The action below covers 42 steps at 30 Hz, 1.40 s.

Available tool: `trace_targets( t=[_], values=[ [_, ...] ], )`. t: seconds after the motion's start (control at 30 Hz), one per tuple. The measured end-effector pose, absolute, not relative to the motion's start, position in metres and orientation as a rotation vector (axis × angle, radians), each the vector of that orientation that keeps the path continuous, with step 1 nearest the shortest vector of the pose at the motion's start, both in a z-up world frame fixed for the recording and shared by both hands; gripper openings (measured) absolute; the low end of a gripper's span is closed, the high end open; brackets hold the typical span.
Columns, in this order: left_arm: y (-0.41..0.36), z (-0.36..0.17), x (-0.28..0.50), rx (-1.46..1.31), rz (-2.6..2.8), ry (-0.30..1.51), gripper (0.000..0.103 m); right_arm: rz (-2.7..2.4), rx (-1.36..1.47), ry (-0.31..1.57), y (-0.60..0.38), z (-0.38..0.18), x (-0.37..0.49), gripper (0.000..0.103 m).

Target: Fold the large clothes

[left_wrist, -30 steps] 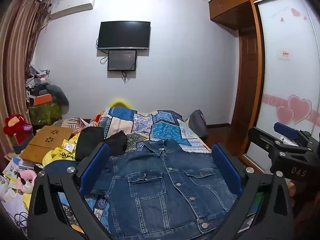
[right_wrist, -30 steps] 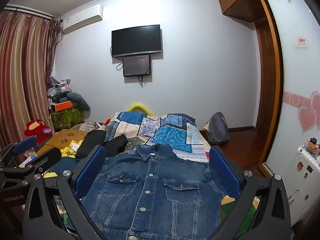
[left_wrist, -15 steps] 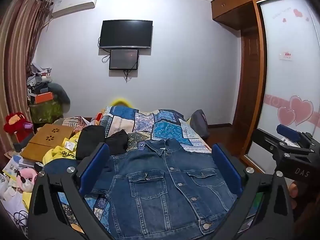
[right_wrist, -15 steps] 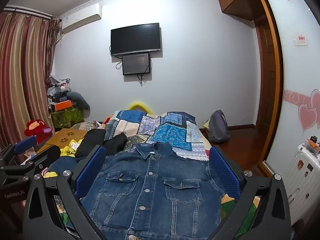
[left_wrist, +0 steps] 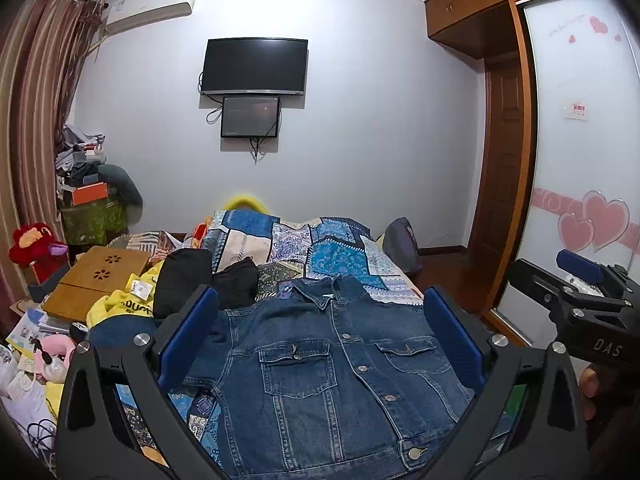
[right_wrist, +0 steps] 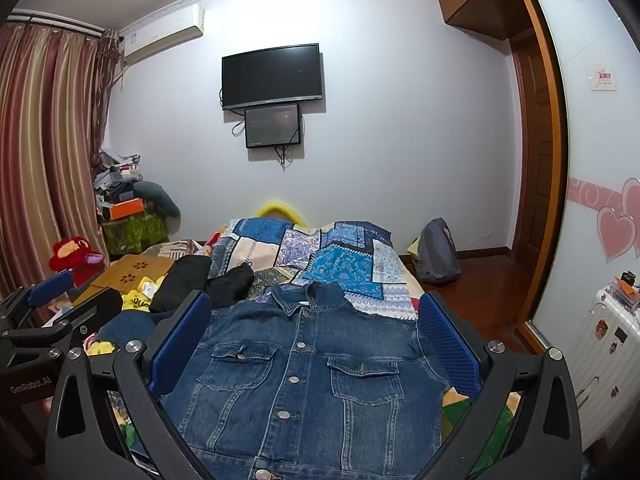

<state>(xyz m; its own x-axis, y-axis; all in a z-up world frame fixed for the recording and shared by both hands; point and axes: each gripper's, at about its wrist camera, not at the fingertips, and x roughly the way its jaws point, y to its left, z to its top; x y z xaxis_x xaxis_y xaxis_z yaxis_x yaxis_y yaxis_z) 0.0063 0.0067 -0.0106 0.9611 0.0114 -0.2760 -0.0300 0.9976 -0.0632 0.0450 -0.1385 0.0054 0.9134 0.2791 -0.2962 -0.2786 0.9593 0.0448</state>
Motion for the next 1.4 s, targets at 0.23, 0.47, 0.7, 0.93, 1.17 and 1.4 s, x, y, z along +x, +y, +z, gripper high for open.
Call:
trace_targets(
  t=[0.23, 0.47, 0.7, 0.93, 1.17, 1.4],
  values=[
    [0.0067, -0.0099, 0.0073, -0.067, 0.021, 0.281, 0.103, 0.285, 0.002, 0.308, -0.1382, 0.0043, 0.0459, 0.103],
    [0.0063, -0.0105, 0.0077, -0.064, 0.028, 0.281, 0.103, 0.285, 0.002, 0.313, -0.1397, 0.0034, 0.0465, 0.103],
    [0.0066, -0.0101, 0.0075, -0.065, 0.027, 0.285, 0.103, 0.286, 0.003, 0.322, -0.1405, 0.0048, 0.0473, 0.103],
    [0.0074, -0.0095, 0.0078, -0.067, 0.027, 0.288, 0.103, 0.286, 0.003, 0.324, -0.1411, 0.0051, 0.0465, 0.103],
    [0.0075, -0.0098, 0.0084, -0.069, 0.03, 0.289, 0.103, 0.288, 0.002, 0.326, -0.1407, 0.0045, 0.047, 0.103],
    [0.0078, -0.0101, 0.0084, -0.072, 0.028, 0.293, 0.103, 0.289, 0.002, 0.329, -0.1402, 0.0036, 0.0472, 0.103]
  ],
)
